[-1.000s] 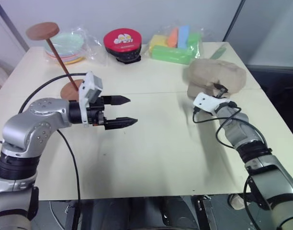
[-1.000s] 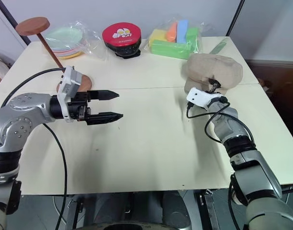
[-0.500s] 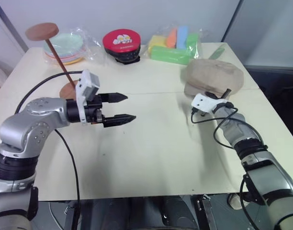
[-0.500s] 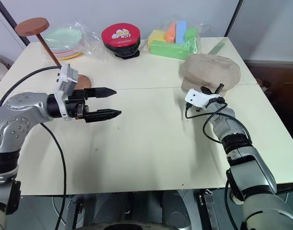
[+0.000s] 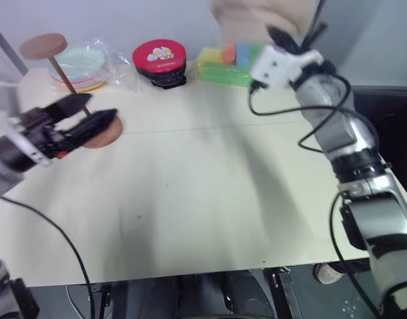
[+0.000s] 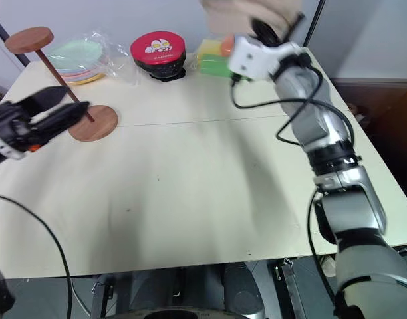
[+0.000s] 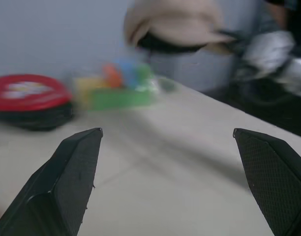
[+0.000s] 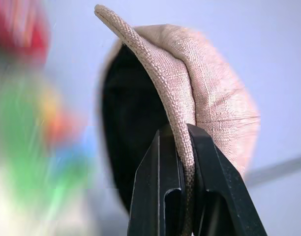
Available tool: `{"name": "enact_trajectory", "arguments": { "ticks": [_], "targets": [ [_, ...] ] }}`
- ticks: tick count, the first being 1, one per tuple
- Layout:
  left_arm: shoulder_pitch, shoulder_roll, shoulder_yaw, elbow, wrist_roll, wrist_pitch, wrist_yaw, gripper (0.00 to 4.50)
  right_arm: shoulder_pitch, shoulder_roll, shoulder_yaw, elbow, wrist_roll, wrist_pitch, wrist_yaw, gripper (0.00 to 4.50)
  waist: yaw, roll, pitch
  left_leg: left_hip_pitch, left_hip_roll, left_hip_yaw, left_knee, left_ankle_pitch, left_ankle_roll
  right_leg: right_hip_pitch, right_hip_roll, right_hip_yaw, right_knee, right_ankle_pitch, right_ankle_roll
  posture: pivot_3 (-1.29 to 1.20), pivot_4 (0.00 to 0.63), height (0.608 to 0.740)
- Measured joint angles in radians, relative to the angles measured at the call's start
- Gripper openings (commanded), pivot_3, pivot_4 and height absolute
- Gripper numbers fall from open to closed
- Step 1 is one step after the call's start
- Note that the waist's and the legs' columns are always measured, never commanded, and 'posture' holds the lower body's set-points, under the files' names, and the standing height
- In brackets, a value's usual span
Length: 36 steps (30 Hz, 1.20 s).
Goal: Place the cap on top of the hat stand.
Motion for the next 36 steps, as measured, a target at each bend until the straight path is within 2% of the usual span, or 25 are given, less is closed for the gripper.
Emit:
{"name": "enact_trajectory", "arguments": {
  "ticks": [3,6,11,15,26,36],
  "targets": [
    [0.131,0.026,0.136,-0.020,0.000,0.003,0.031,4.50,-0.090,0.132,0.039,0.012,0.054,-0.105,0.047,0.08,0.003,-0.001,0.000,0.000,0.000,-0.001,0.000,0.000,-0.001,0.000,-0.001,0.000,0.001,0.000,0.000,0.00,0.150,0.740],
    [0.253,0.031,0.267,-0.022,0.014,-0.001,0.039,4.50,-0.184,0.281,0.089,0.126,0.091,-0.185,0.088,0.08,0.008,-0.003,0.000,0.000,-0.001,-0.003,0.000,0.001,-0.002,0.001,-0.003,-0.002,0.001,0.000,0.000,0.00,0.150,0.740],
    [0.356,0.030,0.389,-0.006,0.033,-0.025,0.038,4.50,-0.375,0.445,0.112,0.437,0.096,-0.270,0.049,0.08,0.023,-0.007,0.000,-0.001,-0.002,-0.006,-0.001,0.002,-0.004,0.001,-0.004,-0.005,0.000,0.000,-0.002,0.00,0.150,0.740],
    [0.375,0.030,0.419,-0.012,0.020,-0.041,0.053,4.50,-0.496,0.544,0.112,0.636,0.095,-0.318,-0.029,0.08,0.026,-0.008,-0.001,0.000,-0.002,-0.006,-0.003,0.002,-0.005,0.000,-0.004,-0.005,0.000,-0.001,-0.004,0.00,0.150,0.740],
    [0.409,0.028,0.429,-0.025,-0.011,-0.074,0.082,4.50,-0.541,0.684,0.117,0.907,0.085,-0.309,-0.034,0.08,0.004,-0.009,-0.001,0.000,-0.001,-0.006,-0.005,0.003,-0.006,-0.001,-0.002,-0.006,0.002,-0.001,-0.005,0.00,0.150,0.740],
    [0.430,0.010,0.415,-0.033,-0.011,-0.120,0.098,4.50,-0.582,0.740,0.168,0.985,-0.011,-0.236,-0.075,0.08,0.001,-0.008,-0.001,0.000,-0.001,-0.006,-0.006,0.003,-0.006,-0.003,-0.002,-0.005,0.003,-0.002,-0.007,0.00,0.150,0.740]
  ]
}}
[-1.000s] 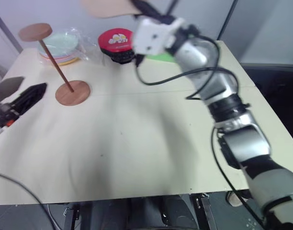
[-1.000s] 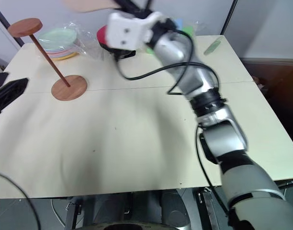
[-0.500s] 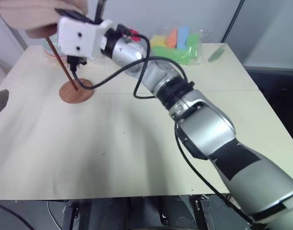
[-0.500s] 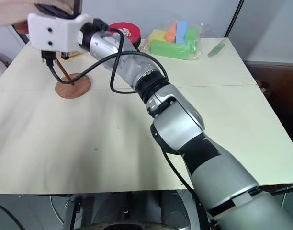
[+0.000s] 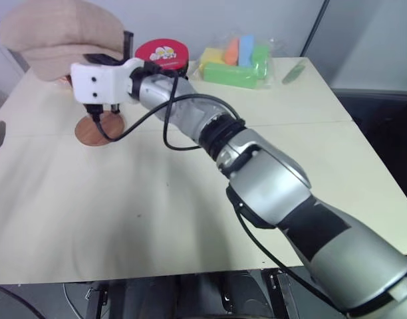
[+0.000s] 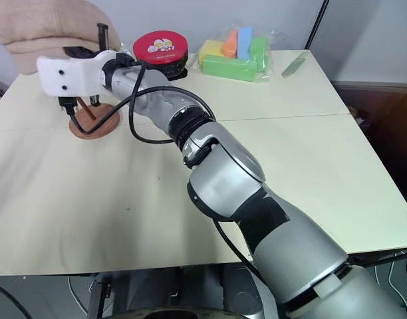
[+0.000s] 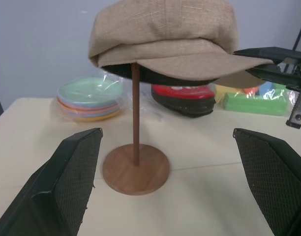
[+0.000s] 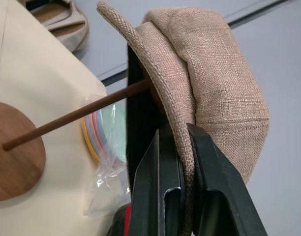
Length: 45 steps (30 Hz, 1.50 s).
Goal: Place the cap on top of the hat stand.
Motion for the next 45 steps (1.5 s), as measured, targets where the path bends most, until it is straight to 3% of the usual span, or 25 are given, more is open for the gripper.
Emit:
{"name": "enact_trajectory", "arguments": {
  "ticks": [6,7,8,14,25,32,37,45],
  "targets": [
    [0.024,-0.021,-0.008,-0.029,-0.001,-0.019,0.003,4.50,0.000,0.036,0.017,0.003,-0.029,0.001,0.006,0.08,0.003,0.000,0.001,0.000,0.000,-0.001,-0.002,0.001,-0.002,-0.001,0.000,0.000,0.000,0.000,0.000,0.00,0.150,0.740],
    [0.029,-0.026,-0.009,-0.030,-0.001,-0.020,0.004,4.50,0.001,0.035,0.012,0.003,-0.025,-0.003,0.016,0.75,0.003,0.000,0.001,0.000,0.000,-0.001,-0.002,0.001,-0.002,-0.001,0.000,0.000,0.001,0.000,-0.001,0.00,0.150,0.740],
    [0.029,-0.030,-0.011,-0.030,-0.001,-0.024,0.004,4.50,0.004,0.035,0.000,0.003,-0.015,-0.009,0.029,1.04,0.003,0.000,0.001,0.000,0.000,-0.001,-0.002,0.001,-0.002,0.000,0.000,0.000,0.001,0.000,0.000,0.00,0.150,0.740],
    [0.004,-0.018,-0.095,-0.023,0.006,-0.045,0.000,4.50,0.007,0.024,-0.012,-0.001,-0.001,-0.043,0.046,4.12,0.002,-0.001,0.001,0.000,0.000,-0.001,-0.002,0.002,-0.003,-0.001,0.000,-0.001,0.001,0.000,0.000,0.00,0.150,0.740],
    [-0.222,0.157,-0.456,0.031,0.139,-0.104,-0.118,4.50,0.199,-0.098,-0.013,-0.131,0.043,-0.177,0.224,4.12,0.003,-0.005,-0.002,0.000,-0.001,-0.001,-0.002,0.002,-0.004,0.000,0.002,-0.001,0.002,0.000,0.000,0.00,0.150,0.740],
    [-0.308,0.268,-0.664,0.028,0.290,-0.191,-0.268,4.50,0.404,-0.191,-0.036,-0.412,0.147,-0.113,0.427,4.12,0.001,-0.004,-0.001,0.000,0.000,0.000,-0.004,0.003,-0.004,-0.003,0.003,0.000,0.003,0.000,0.000,0.00,0.150,0.740],
    [-0.320,0.316,-0.781,0.020,0.453,-0.306,-0.354,4.50,0.595,-0.264,-0.086,-0.779,0.285,0.139,0.599,4.12,0.005,-0.004,-0.001,0.000,0.000,0.000,-0.003,0.003,-0.004,-0.002,0.002,0.000,0.004,0.000,0.000,0.00,0.150,0.740],
    [-0.228,0.420,-0.929,0.118,0.947,-0.616,-0.335,4.50,0.783,-0.451,-0.320,-1.366,0.646,0.886,0.749,4.32,0.015,-0.002,0.000,0.000,0.000,0.001,-0.002,0.003,-0.003,-0.002,0.002,0.000,0.004,0.000,0.000,0.00,0.150,0.740]
  ]
}}
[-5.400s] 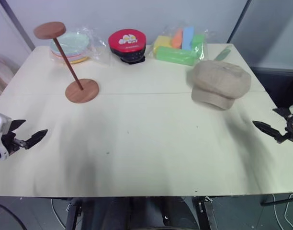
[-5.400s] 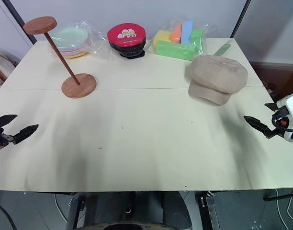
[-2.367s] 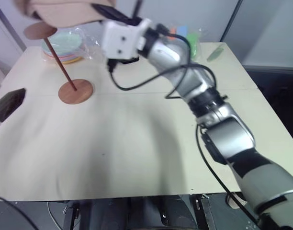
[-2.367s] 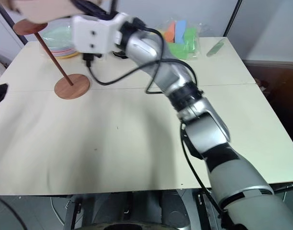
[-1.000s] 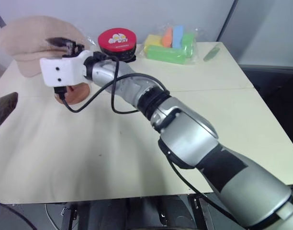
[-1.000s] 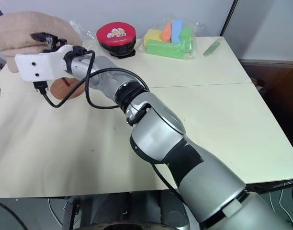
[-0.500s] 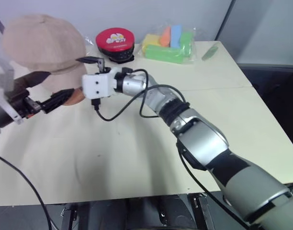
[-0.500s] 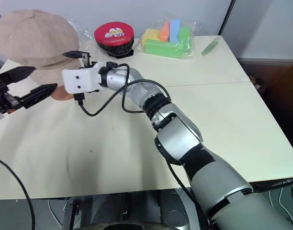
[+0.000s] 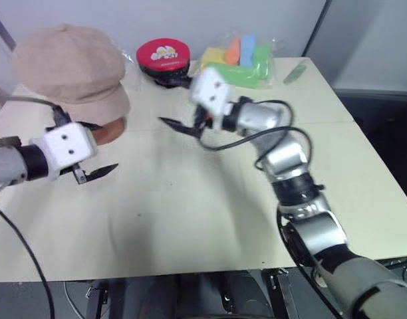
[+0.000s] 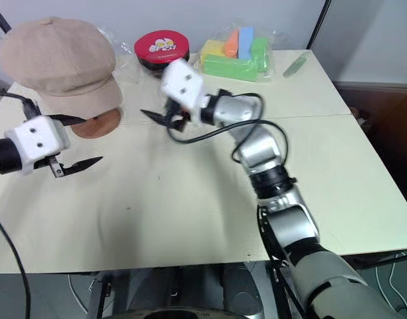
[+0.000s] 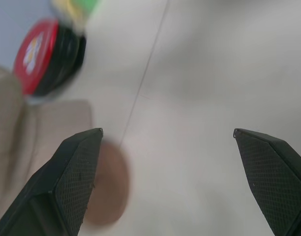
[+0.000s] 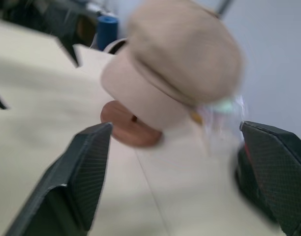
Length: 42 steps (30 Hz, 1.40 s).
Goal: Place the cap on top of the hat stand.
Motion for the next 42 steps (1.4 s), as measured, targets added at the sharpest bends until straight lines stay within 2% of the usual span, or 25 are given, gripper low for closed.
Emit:
{"name": "enact_trajectory", "arguments": {
  "ticks": [6,10,13,16,21,30,33,34,35,37,42],
  "targets": [
    [-0.094,-0.053,-0.104,0.106,0.282,-0.150,0.164,4.50,0.003,-0.141,-0.205,-0.229,0.315,0.497,0.010,4.32,0.012,0.001,0.001,0.000,0.000,0.002,0.001,-0.001,0.001,0.000,-0.001,0.000,0.000,0.000,0.000,0.00,0.150,0.740],
    [-0.154,-0.102,-0.227,0.203,0.473,-0.270,0.256,4.50,-0.014,-0.241,-0.294,-0.306,0.521,0.694,0.050,4.32,0.015,0.002,0.001,0.000,0.000,0.003,0.002,-0.001,0.002,0.001,-0.001,0.000,0.000,0.000,0.000,0.00,0.150,0.740],
    [-0.195,-0.126,-0.317,0.296,0.615,-0.353,0.324,4.50,-0.050,-0.274,-0.340,-0.312,0.601,0.757,0.031,4.32,0.014,0.002,0.001,0.000,0.000,0.003,0.003,-0.001,0.002,0.001,-0.001,0.000,0.000,0.000,0.000,0.00,0.150,0.740],
    [-0.284,-0.193,-0.391,0.419,0.751,-0.420,0.439,4.50,-0.093,-0.288,-0.373,-0.298,0.656,0.794,-0.007,4.32,0.015,0.002,0.001,-0.001,0.000,0.003,0.004,-0.002,0.003,0.001,-0.001,-0.001,0.000,0.000,0.001,0.00,0.150,0.740],
    [-0.401,-0.274,-0.453,0.599,0.928,-0.468,0.678,4.50,-0.094,-0.333,-0.393,-0.302,0.727,0.812,-0.036,4.32,0.017,0.002,0.001,-0.003,0.000,0.003,0.008,-0.003,0.005,0.001,-0.002,-0.001,0.000,0.000,0.001,0.00,0.150,0.740],
    [-0.501,-0.333,-0.509,0.769,1.042,-0.505,0.834,4.50,-0.062,-0.447,-0.392,-0.347,0.828,0.803,-0.030,4.32,0.021,0.002,0.001,-0.004,0.000,0.003,0.009,-0.003,0.005,0.001,-0.003,-0.001,0.000,0.000,0.001,0.00,0.150,0.740],
    [-0.528,-0.335,-0.509,0.786,1.041,-0.515,0.859,3.66,-0.050,-0.472,-0.390,-0.355,0.838,0.790,-0.030,4.50,0.021,0.002,0.001,-0.004,0.000,0.002,0.008,-0.003,0.005,0.001,-0.003,-0.001,0.001,0.000,0.002,0.00,0.150,0.740],
    [-0.533,-0.335,-0.509,0.788,1.040,-0.518,0.862,3.53,-0.046,-0.473,-0.388,-0.356,0.838,0.786,-0.030,4.50,0.021,0.002,0.001,-0.004,0.000,0.002,0.008,-0.003,0.005,0.001,-0.003,-0.001,0.001,0.000,0.002,0.00,0.150,0.740],
    [-0.537,-0.335,-0.509,0.789,1.039,-0.524,0.867,3.01,-0.040,-0.473,-0.386,-0.356,0.839,0.781,-0.030,4.50,0.019,0.002,0.001,-0.004,0.000,0.003,0.008,-0.003,0.005,0.001,-0.003,-0.001,0.001,0.000,0.002,0.00,0.150,0.740],
    [-0.537,-0.338,-0.509,0.791,1.035,-0.532,0.871,2.65,-0.037,-0.481,-0.380,-0.356,0.838,0.765,-0.032,4.50,0.016,0.002,0.001,-0.004,0.000,0.003,0.008,-0.003,0.005,0.001,-0.003,-0.001,0.001,0.000,0.002,0.00,0.150,0.740],
    [-0.538,-0.338,-0.494,0.793,0.996,-0.537,0.877,0.22,-0.026,-0.488,-0.349,-0.353,0.836,0.724,-0.033,4.50,0.018,0.002,0.001,-0.004,0.000,0.003,0.008,-0.003,0.005,0.001,-0.003,-0.001,0.001,0.000,0.002,0.00,0.150,0.740]
  ]
}}
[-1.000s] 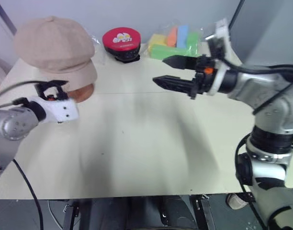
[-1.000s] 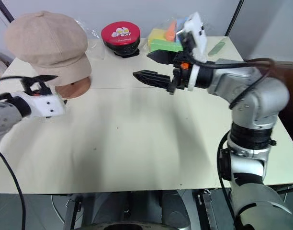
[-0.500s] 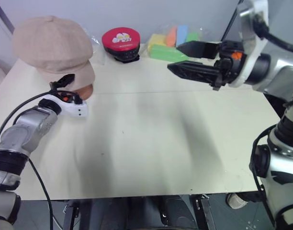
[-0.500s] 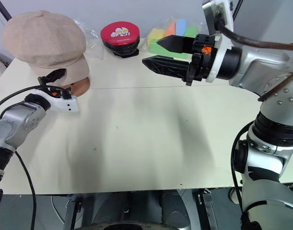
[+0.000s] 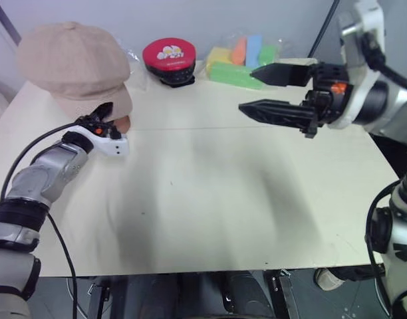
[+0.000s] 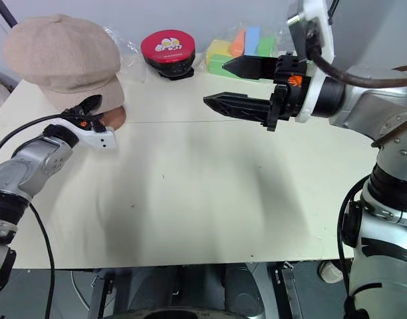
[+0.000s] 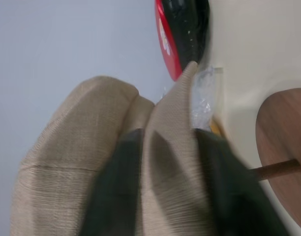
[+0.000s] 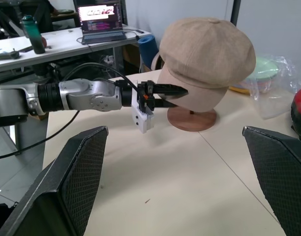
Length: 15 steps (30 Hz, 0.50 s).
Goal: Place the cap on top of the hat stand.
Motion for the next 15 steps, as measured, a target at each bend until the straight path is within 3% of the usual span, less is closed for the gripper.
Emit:
{"name": "enact_trajectory", "arguments": {
  "ticks": [9,15],
  "targets": [
    [0.002,0.001,0.025,-0.009,-0.025,0.004,-0.001,0.10,0.005,-0.017,0.023,0.022,-0.010,-0.055,-0.005,4.50,-0.001,0.000,0.000,0.000,0.000,0.000,0.000,0.000,0.000,0.000,0.000,0.000,0.000,0.000,0.000,0.00,0.150,0.740],
    [0.040,-0.006,0.133,-0.051,-0.214,-0.051,-0.052,0.10,0.017,-0.030,0.044,0.043,-0.024,-0.081,0.004,4.50,-0.001,0.000,0.000,0.000,0.001,-0.001,0.000,0.000,0.000,0.000,0.000,0.000,0.000,0.000,0.000,0.00,0.150,0.740]
  ]
}}
